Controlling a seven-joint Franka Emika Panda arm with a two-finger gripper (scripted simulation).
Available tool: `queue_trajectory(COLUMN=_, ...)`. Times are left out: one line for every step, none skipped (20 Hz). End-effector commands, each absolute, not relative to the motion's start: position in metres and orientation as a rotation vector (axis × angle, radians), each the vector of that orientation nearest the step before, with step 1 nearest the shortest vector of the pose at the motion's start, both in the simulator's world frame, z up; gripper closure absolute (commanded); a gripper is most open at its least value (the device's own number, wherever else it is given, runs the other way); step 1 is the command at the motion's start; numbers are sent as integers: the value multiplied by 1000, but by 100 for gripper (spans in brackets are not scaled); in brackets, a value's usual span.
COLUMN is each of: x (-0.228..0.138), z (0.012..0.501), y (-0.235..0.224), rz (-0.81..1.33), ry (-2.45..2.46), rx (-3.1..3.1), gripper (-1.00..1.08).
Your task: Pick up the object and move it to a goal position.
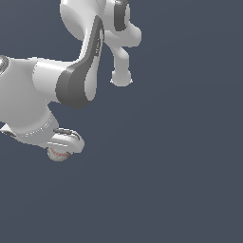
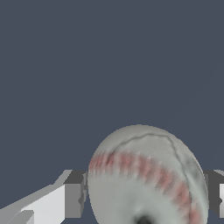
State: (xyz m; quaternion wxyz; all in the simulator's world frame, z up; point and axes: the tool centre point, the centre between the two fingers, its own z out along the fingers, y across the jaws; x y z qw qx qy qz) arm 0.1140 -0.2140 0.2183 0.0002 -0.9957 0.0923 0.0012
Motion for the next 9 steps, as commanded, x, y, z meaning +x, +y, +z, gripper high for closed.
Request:
queue_trajectory(x=116, z=223, y=-219, rz=0, ry=289, rx=-3128, gripper=108)
queue_trajectory(x=117, z=224, y=-221, rz=0, ry=289, rx=-3128, gripper=108)
queue_trajectory(x=118, z=225, y=-222, rz=0, ry=289, rx=-3128, gripper=108)
queue_trajectory(x=118, z=225, y=-223, rz=0, ry=289, rx=-3128, gripper=108)
queue_trajectory(x=118, z=226, y=-224, rz=0, ry=289, rx=-3128, gripper=108)
queue_trajectory(x=119, z=226, y=-225, rz=0, ry=289, rx=-3128, gripper=108)
queue_trajectory(x=119, z=226, y=-225, rz=0, ry=289, rx=-3128, gripper=108)
queue_trajectory(x=119, z=226, y=-225, rz=0, ry=289, rx=-3128, gripper=108)
queue_trajectory(x=119, z=226, y=-225, rz=0, ry=289, rx=-3128, gripper=108)
